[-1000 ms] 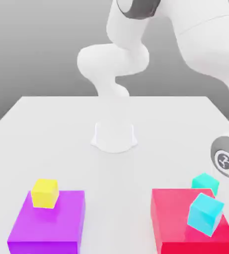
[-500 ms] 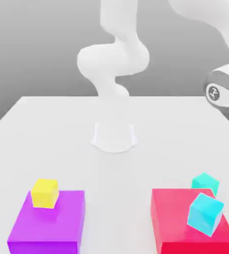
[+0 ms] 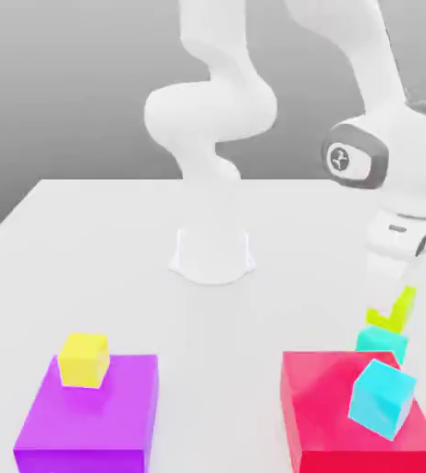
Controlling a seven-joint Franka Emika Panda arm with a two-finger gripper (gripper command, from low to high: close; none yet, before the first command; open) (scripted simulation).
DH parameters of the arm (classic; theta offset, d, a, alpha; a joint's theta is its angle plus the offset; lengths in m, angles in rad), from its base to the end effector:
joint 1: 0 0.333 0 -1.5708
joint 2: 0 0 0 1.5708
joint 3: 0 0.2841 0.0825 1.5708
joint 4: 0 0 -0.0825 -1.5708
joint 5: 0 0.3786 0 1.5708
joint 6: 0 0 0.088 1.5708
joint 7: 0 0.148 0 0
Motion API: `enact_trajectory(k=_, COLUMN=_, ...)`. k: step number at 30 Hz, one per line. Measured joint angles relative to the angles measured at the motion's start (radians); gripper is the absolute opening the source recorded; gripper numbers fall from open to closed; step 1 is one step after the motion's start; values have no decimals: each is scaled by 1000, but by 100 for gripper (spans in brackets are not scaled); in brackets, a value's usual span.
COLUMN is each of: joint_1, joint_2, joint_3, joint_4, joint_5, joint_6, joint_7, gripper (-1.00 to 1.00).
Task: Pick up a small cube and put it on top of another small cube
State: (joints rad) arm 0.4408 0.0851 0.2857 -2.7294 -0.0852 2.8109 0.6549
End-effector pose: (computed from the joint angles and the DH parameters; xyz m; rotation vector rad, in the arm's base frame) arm 0.2897 0.2674 0.1302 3.1303 0.2371 0.0047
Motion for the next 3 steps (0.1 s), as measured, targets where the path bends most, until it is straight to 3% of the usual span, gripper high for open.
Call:
enact_trajectory(k=1, joint_1=3, joint_2=22, joint_3=-6, joint_4=0, joint_5=-19, joint_6=21, joint_7=14, gripper=100)
enact_trajectory(k=3, joint_1=3, joint_2=22, joint_3=-6, joint_4=0, joint_5=-19, joint_6=21, joint_7=14, gripper=100)
